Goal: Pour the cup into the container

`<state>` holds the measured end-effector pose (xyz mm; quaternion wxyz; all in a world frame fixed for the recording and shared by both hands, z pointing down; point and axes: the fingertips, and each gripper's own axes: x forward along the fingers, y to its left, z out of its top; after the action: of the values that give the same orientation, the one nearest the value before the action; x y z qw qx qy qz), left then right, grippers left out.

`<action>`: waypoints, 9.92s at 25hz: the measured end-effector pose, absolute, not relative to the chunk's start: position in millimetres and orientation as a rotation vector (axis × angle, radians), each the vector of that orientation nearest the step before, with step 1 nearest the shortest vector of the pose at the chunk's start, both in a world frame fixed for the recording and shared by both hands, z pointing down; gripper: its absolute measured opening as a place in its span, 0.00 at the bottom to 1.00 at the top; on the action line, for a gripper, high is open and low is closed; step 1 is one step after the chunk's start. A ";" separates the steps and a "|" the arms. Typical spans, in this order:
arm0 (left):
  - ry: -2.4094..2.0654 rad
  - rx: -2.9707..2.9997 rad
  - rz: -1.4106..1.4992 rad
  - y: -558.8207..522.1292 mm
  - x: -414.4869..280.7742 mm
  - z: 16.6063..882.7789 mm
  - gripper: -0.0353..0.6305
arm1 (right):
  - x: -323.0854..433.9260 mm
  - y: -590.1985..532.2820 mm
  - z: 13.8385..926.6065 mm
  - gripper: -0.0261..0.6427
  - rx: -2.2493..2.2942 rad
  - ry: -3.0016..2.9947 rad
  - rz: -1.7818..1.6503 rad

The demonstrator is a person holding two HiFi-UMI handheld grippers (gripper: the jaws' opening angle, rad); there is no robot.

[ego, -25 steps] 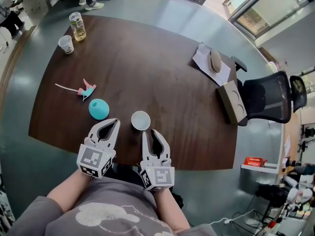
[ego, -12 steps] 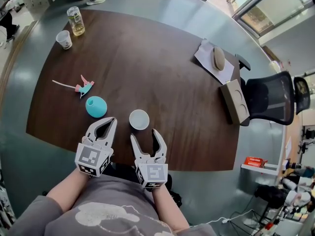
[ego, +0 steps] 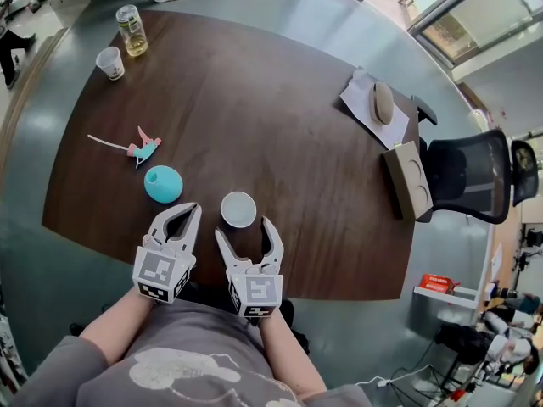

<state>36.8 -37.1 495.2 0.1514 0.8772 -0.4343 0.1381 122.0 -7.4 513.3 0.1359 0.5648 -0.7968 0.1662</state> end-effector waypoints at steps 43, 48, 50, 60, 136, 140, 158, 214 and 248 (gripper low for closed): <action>-1.262 2.458 0.463 -63.8 43.9 522.4 0.06 | 113.3 -61.3 547.7 0.66 1.594 -2.267 0.413; -1.261 2.457 0.468 -62.2 44.4 522.4 0.06 | 111.8 -64.7 545.8 0.66 1.587 -2.280 0.398; -1.262 2.456 0.469 -61.9 44.1 521.9 0.06 | 111.5 -65.1 545.3 0.66 1.583 -2.284 0.396; -1.270 2.457 0.465 -59.0 43.1 520.3 0.06 | 109.7 -62.8 544.8 0.61 1.579 -2.300 0.401; -1.331 2.627 0.163 -78.8 -80.6 383.2 0.06 | -10.9 -52.1 393.5 0.49 1.520 -2.452 0.315; -1.308 2.621 0.174 -82.2 -92.1 388.8 0.06 | -25.8 -54.5 394.9 0.49 1.523 -2.442 0.329; -1.232 2.598 0.205 -97.2 -104.5 418.4 0.06 | -26.0 -62.6 450.0 0.49 1.416 -2.212 0.393; -1.162 2.583 0.196 -104.6 -102.5 438.3 0.06 | -12.3 -76.2 467.4 0.49 1.156 -1.870 0.321; -1.171 2.555 0.179 -112.2 -107.4 444.7 0.06 | -14.5 -82.1 468.9 0.49 0.978 -1.715 0.204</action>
<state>-107.4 -112.2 444.7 0.1621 0.8953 -0.4102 0.0626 -14.5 -82.1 468.9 0.5467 0.4127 -0.7235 0.0862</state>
